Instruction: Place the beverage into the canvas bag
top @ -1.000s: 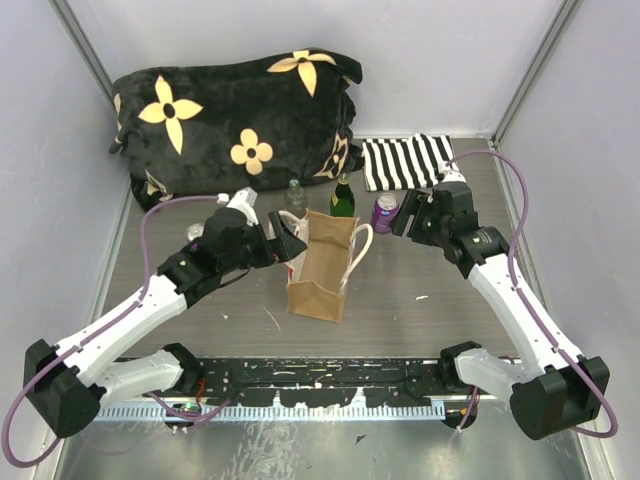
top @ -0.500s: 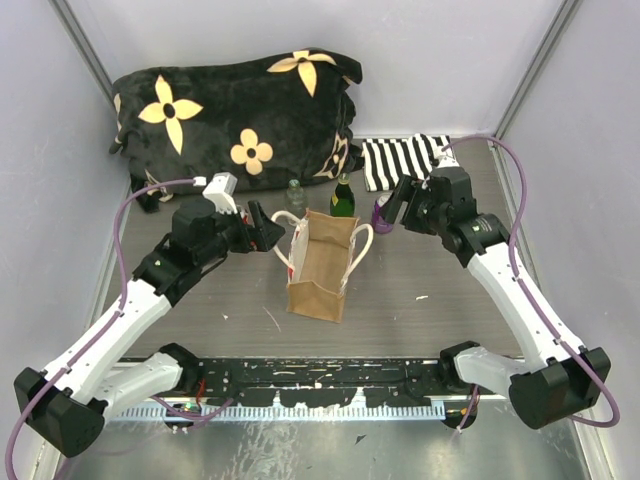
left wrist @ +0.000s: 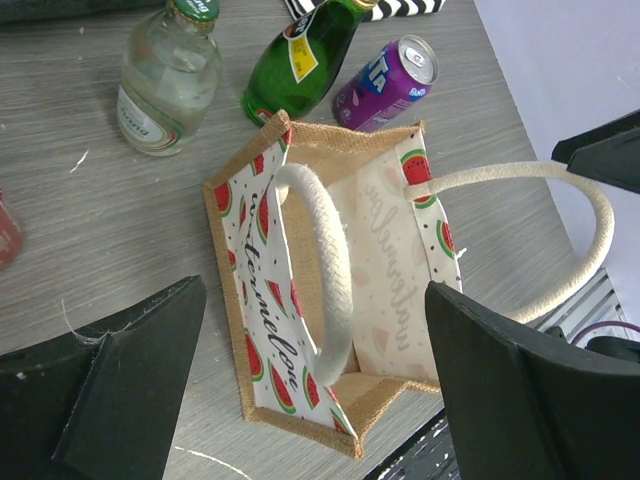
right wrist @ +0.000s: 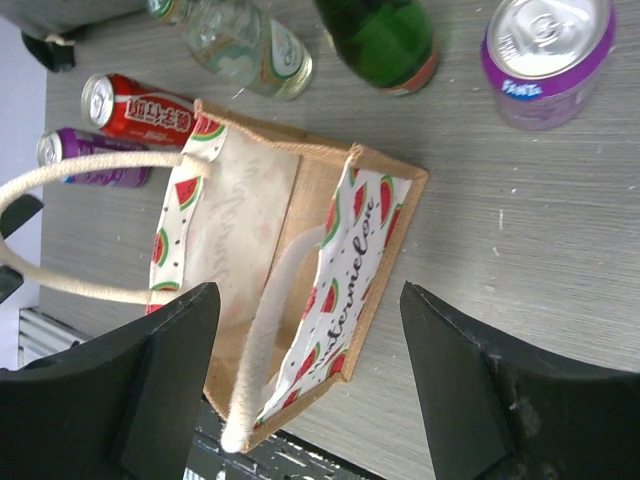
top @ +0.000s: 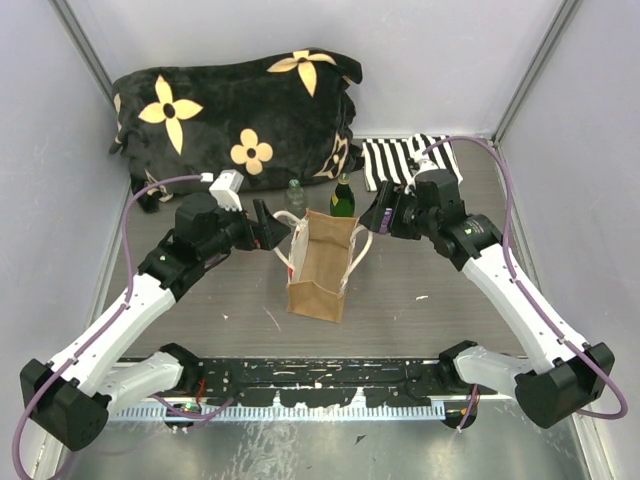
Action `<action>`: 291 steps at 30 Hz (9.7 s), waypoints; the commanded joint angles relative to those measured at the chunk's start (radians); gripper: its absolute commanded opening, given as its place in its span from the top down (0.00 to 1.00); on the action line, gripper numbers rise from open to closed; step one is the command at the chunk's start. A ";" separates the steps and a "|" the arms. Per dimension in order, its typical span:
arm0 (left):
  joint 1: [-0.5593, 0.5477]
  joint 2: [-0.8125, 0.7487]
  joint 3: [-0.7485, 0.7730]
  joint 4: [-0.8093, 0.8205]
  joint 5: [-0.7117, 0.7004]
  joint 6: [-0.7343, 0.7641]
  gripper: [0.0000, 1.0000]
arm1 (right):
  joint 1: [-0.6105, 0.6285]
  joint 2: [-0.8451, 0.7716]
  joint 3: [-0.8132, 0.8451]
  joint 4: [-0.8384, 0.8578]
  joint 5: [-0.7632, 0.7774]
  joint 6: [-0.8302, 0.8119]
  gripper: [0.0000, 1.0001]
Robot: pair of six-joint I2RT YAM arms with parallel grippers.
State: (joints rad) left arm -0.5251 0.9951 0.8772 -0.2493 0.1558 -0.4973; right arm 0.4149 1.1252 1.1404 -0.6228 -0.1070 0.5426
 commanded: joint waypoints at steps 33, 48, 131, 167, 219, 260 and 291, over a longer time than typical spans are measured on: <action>-0.001 -0.082 -0.124 -0.074 0.272 -0.110 1.00 | 0.097 0.125 0.139 -0.133 0.083 -0.090 0.87; -0.003 -0.102 -0.121 -0.124 0.304 -0.109 1.00 | 0.097 0.061 0.087 -0.194 0.087 -0.067 0.92; 0.263 -0.220 -0.031 -0.302 0.285 0.104 0.02 | 0.142 0.584 0.016 0.945 0.369 -0.424 0.18; 0.264 -0.217 -0.088 -0.240 0.310 0.071 0.02 | 0.145 0.595 0.192 0.905 0.388 -0.443 0.99; 0.262 -0.203 -0.109 -0.261 0.352 0.062 0.02 | 0.562 0.240 0.380 0.360 0.559 -0.401 0.99; 0.263 -0.214 -0.135 -0.248 0.367 0.046 0.02 | 0.567 0.381 0.024 0.762 0.546 -0.385 0.99; 0.263 -0.222 -0.148 -0.247 0.372 0.045 0.02 | 0.537 0.462 -0.039 0.810 0.504 -0.345 0.82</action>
State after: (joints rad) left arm -0.2646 0.7883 0.7437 -0.5213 0.5049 -0.4496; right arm 0.9554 1.6016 1.0622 0.0425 0.3901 0.1791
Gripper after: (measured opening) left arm 0.979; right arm 0.473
